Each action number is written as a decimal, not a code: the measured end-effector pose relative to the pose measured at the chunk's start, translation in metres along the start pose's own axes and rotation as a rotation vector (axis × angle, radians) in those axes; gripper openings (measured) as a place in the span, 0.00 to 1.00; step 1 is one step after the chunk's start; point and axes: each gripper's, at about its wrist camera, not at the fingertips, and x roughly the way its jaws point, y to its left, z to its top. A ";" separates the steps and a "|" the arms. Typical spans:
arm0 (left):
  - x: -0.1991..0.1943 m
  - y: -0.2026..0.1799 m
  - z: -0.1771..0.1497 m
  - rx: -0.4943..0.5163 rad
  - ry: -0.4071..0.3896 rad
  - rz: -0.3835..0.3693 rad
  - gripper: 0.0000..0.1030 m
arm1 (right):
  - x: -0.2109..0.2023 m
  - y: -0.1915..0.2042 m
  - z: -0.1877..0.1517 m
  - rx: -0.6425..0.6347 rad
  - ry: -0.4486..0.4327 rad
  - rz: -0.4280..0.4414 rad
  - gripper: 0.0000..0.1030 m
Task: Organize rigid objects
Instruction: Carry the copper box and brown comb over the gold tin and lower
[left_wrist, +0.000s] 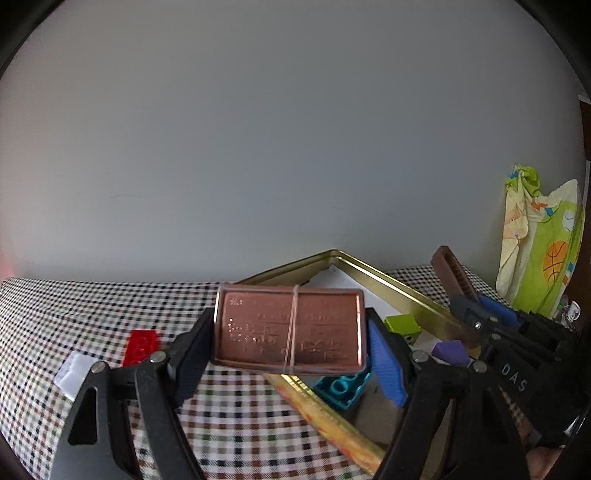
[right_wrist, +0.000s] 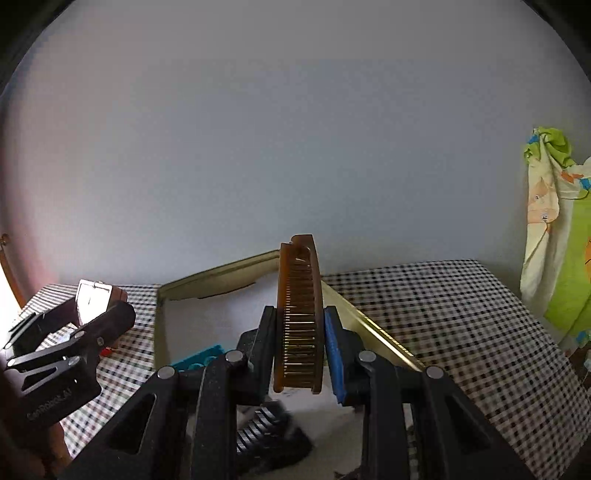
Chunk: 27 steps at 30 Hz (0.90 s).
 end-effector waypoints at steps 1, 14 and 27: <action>0.004 -0.002 0.000 0.002 0.002 -0.003 0.75 | 0.005 -0.004 0.000 -0.002 0.005 -0.006 0.27; 0.045 -0.023 -0.001 0.033 0.048 -0.030 0.75 | 0.030 -0.004 -0.004 -0.009 0.056 -0.036 0.27; 0.068 -0.039 -0.003 0.061 0.099 -0.019 0.75 | 0.038 0.003 -0.009 0.003 0.099 -0.026 0.27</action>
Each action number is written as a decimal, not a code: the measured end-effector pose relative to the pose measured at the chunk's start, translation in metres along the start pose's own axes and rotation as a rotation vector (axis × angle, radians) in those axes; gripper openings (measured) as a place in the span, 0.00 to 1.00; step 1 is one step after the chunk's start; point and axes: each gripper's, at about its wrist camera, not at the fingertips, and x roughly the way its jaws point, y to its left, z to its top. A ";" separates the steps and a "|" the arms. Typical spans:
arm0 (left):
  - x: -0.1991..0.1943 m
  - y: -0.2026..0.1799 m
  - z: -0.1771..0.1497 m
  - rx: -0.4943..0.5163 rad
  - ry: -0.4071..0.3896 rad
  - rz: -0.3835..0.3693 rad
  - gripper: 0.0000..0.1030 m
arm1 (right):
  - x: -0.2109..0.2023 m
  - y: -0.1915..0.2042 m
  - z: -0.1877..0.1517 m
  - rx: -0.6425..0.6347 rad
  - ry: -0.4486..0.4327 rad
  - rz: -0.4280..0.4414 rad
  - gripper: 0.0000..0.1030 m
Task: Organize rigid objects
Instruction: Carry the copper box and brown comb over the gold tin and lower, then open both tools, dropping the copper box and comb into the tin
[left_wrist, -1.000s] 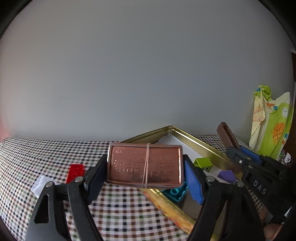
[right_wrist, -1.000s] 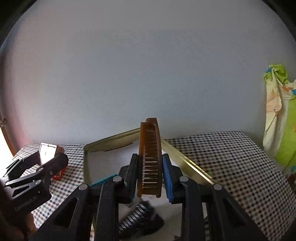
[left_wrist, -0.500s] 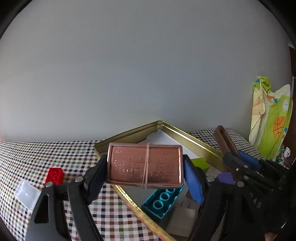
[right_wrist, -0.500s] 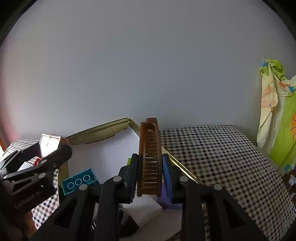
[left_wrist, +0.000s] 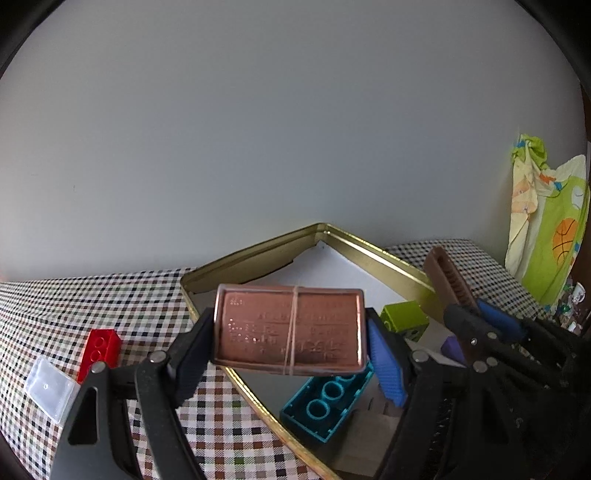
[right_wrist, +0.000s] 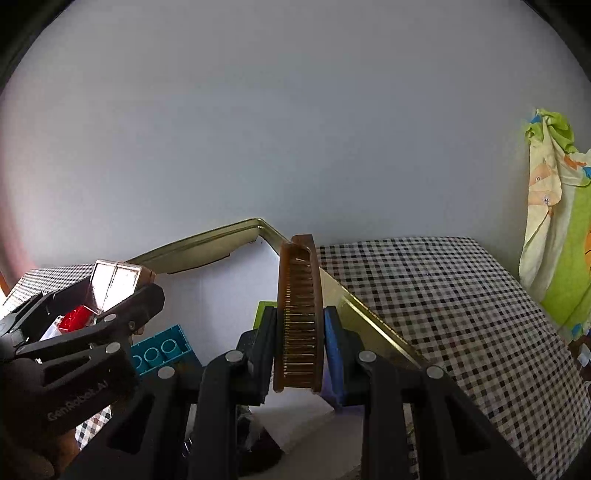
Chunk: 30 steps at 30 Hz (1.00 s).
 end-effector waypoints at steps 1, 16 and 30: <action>0.001 -0.001 -0.001 0.003 0.003 0.001 0.75 | 0.000 0.001 0.000 0.002 0.003 0.002 0.27; 0.013 -0.006 -0.008 0.052 0.048 0.013 0.77 | 0.013 -0.006 -0.004 -0.002 0.017 0.012 0.27; -0.012 0.013 -0.008 0.011 -0.036 0.073 1.00 | -0.019 -0.037 0.004 0.152 -0.215 -0.044 0.79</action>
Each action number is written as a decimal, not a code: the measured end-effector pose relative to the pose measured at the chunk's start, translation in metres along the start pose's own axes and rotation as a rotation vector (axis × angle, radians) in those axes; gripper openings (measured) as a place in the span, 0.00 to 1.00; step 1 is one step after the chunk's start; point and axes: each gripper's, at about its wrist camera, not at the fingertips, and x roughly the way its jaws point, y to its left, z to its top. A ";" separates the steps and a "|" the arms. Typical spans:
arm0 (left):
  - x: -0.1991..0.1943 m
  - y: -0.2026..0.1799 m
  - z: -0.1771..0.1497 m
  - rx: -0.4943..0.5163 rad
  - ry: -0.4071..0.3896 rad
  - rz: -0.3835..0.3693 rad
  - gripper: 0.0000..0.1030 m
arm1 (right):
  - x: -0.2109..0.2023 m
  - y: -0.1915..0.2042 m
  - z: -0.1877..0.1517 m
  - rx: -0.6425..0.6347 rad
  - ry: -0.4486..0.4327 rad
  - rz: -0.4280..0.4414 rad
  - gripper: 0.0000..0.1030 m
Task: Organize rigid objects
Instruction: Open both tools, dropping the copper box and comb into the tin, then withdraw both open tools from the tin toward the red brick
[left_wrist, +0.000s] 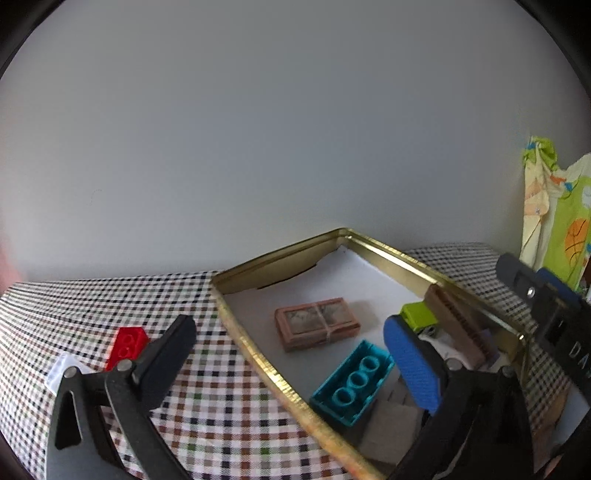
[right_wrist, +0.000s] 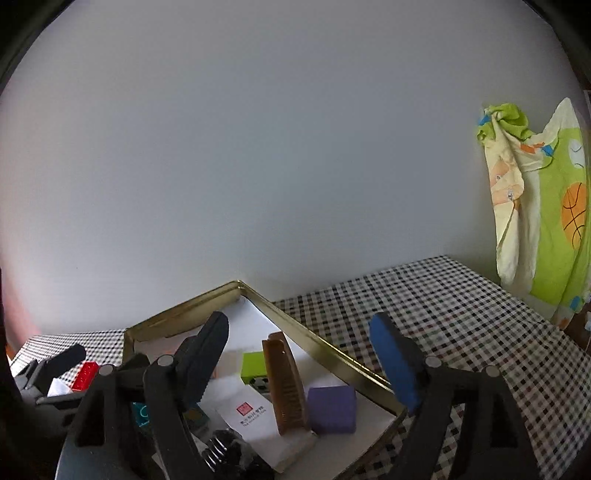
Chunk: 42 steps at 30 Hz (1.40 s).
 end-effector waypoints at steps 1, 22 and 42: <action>-0.001 0.001 -0.001 0.006 0.000 0.012 1.00 | 0.000 0.002 -0.001 -0.004 0.001 0.000 0.79; -0.035 0.056 -0.033 0.028 -0.091 0.175 1.00 | -0.035 0.002 -0.015 0.031 -0.209 -0.095 0.79; -0.058 0.070 -0.038 0.029 -0.106 0.139 1.00 | -0.077 0.015 -0.033 0.082 -0.299 -0.233 0.79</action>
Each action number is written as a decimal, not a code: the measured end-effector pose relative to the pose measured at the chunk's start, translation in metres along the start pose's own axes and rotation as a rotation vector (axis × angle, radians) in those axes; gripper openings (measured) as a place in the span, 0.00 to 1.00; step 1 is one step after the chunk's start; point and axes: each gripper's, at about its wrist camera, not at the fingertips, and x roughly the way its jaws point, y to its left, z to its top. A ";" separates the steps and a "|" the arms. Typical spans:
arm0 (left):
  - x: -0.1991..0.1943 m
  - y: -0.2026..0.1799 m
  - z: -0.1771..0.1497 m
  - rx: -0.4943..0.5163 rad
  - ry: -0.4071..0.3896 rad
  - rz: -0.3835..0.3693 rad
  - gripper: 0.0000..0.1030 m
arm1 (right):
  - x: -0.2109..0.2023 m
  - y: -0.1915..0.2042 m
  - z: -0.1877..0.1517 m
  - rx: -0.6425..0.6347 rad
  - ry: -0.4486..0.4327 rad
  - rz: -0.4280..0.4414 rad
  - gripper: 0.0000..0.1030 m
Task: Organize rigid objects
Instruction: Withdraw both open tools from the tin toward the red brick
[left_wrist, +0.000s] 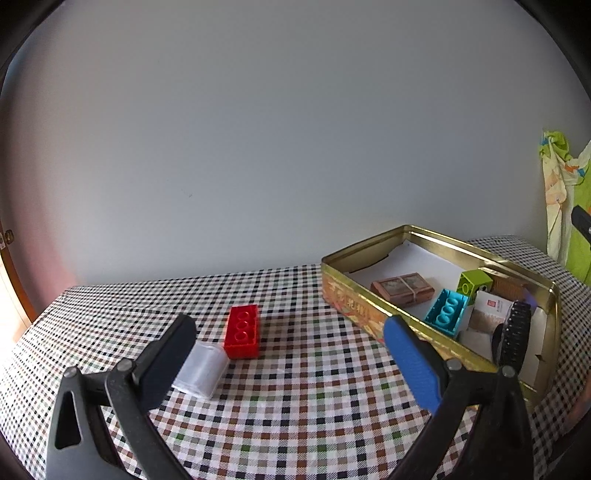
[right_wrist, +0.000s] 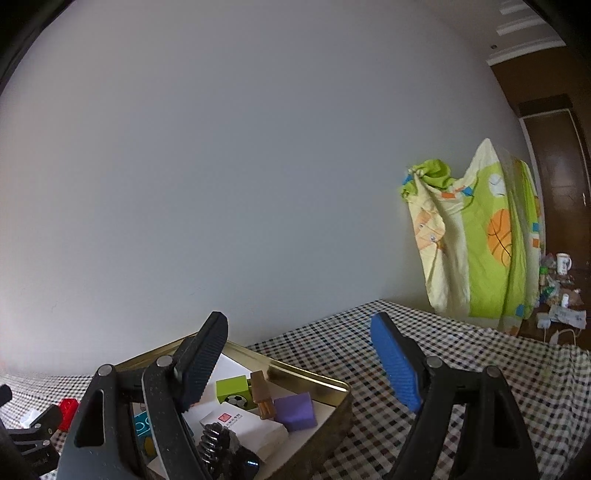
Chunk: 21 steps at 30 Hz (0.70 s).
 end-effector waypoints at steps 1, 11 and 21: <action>0.000 0.000 0.000 -0.002 0.001 0.000 1.00 | -0.002 0.000 -0.001 0.004 -0.002 -0.002 0.79; -0.004 0.023 -0.004 -0.045 0.018 -0.018 1.00 | -0.022 0.010 -0.003 -0.006 -0.023 -0.012 0.79; 0.005 0.060 -0.009 -0.095 0.061 -0.011 1.00 | -0.042 0.034 -0.008 -0.033 -0.043 -0.003 0.80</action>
